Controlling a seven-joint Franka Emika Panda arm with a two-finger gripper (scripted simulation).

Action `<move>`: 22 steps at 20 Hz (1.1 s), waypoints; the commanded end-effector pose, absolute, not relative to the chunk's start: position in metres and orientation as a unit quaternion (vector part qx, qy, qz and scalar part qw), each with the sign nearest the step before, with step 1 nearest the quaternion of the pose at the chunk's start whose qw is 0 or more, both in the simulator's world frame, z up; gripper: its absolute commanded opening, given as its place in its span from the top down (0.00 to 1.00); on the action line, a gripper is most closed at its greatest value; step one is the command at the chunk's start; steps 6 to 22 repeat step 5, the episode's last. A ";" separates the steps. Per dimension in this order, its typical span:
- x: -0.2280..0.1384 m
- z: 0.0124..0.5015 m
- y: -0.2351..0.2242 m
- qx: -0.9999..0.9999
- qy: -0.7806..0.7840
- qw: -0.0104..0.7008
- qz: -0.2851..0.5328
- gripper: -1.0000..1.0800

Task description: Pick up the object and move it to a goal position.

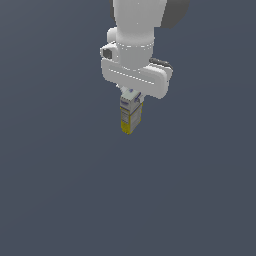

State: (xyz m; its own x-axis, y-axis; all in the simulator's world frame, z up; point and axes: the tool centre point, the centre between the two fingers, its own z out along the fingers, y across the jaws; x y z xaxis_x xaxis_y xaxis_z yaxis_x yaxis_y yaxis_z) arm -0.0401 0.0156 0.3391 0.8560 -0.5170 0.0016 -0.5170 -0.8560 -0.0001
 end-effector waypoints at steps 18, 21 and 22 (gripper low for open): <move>-0.042 0.352 0.019 0.963 -0.269 0.000 0.000 1.00; -0.042 0.352 0.019 0.963 -0.269 0.000 0.000 1.00; -0.042 0.352 0.019 0.963 -0.269 0.000 0.000 1.00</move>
